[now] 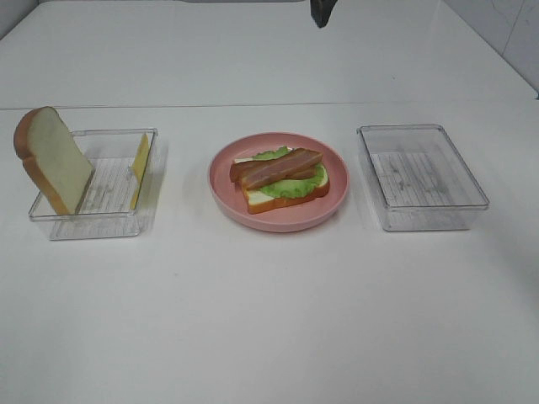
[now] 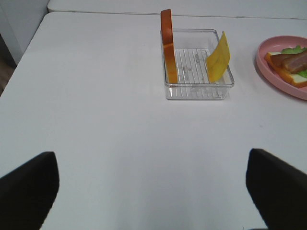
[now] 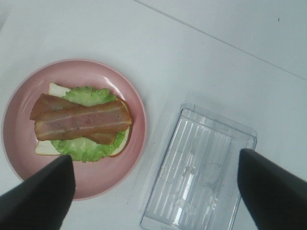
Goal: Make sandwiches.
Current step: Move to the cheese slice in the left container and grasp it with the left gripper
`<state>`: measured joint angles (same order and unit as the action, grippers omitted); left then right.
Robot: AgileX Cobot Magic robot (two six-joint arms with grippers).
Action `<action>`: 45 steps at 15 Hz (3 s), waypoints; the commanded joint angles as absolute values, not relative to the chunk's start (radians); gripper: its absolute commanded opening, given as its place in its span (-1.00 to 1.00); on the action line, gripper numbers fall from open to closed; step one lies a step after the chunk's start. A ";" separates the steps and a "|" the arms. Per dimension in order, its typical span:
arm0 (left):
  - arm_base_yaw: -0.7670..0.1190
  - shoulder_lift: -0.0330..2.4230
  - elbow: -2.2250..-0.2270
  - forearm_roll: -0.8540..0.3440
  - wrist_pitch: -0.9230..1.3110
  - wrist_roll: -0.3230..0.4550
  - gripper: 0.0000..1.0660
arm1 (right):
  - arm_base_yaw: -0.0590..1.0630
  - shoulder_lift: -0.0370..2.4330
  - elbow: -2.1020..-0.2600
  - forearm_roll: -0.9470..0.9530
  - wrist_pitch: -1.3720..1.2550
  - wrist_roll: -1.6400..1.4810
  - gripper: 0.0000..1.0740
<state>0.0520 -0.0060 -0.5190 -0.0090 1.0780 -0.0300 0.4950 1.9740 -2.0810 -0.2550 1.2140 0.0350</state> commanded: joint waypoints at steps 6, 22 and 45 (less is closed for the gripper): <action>0.053 -0.010 -0.516 -0.015 1.070 -0.027 0.88 | 0.321 1.747 -1.758 -0.169 1.333 0.008 0.68; 0.053 -0.010 -0.516 -0.015 1.070 -0.027 0.88 | 0.147 1.199 -0.953 -0.175 1.095 0.095 0.68; 0.053 -0.010 -0.516 -0.015 1.070 -0.027 0.88 | 0.125 0.029 -0.453 -0.216 1.102 0.127 0.67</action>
<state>0.0520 -0.0060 -0.5190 -0.0090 1.0780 -0.0300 0.1320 0.0130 -0.4560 -0.2160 1.1090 0.1250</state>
